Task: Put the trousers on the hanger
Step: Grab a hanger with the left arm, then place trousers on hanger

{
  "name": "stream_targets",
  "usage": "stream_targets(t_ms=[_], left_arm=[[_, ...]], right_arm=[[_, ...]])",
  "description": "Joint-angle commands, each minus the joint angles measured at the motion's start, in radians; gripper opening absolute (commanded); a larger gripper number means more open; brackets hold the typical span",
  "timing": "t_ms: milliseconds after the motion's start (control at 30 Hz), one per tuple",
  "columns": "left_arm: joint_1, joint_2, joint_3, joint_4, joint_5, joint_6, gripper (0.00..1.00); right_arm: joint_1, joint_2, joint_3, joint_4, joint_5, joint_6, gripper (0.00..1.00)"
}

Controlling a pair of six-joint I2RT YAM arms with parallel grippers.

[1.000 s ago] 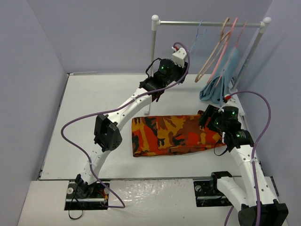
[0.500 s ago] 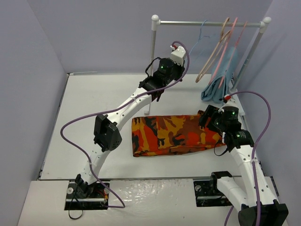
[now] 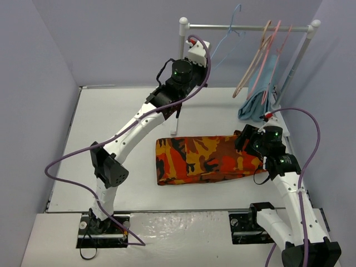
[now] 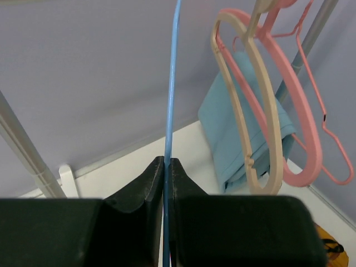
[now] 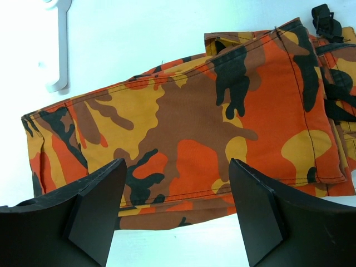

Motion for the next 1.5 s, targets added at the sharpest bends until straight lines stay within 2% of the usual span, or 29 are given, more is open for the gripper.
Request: stream_targets(t_ms=[0,133,500,667,800,967,1033,1133,1267,1467], left_arm=[[-0.005,-0.162,-0.111,0.134,-0.006,-0.004,0.00],[-0.005,-0.277,-0.333,0.191,-0.012,-0.029,0.00],[-0.005,-0.622,-0.683,0.117,-0.065,-0.035,0.00],[-0.006,-0.824,-0.889,-0.010,-0.126,-0.081,0.00],[-0.008,-1.006,-1.062,-0.107,-0.180,-0.145,0.00],[-0.009,-1.213,-1.286,-0.138,-0.209,-0.219,0.00],[-0.009,-1.298,-1.375,-0.160,-0.259,-0.245,0.00],[-0.009,-1.386,-1.453,-0.229,-0.336,-0.288,0.00],[-0.009,-1.504,-1.567,-0.252,-0.393,-0.334,0.00],[-0.009,-1.602,-1.680,-0.269,-0.451,-0.402,0.00]], right_arm=[[0.010,0.024,0.011,0.024,-0.032,-0.021,0.71],[0.027,0.043,0.006,0.024,-0.039,-0.017,0.71],[0.119,0.112,-0.005,0.050,-0.045,-0.008,0.71],[0.270,0.155,-0.037,0.100,0.018,0.049,0.70],[0.477,0.211,-0.070,0.165,0.123,0.111,0.70],[0.677,0.345,-0.063,0.254,0.227,0.171,0.69],[0.778,0.426,-0.011,0.279,0.281,0.175,0.67],[0.842,0.545,0.065,0.318,0.302,0.158,0.67],[0.896,0.710,0.222,0.322,0.318,0.116,0.66],[0.932,0.911,0.435,0.284,0.378,0.128,0.65]])
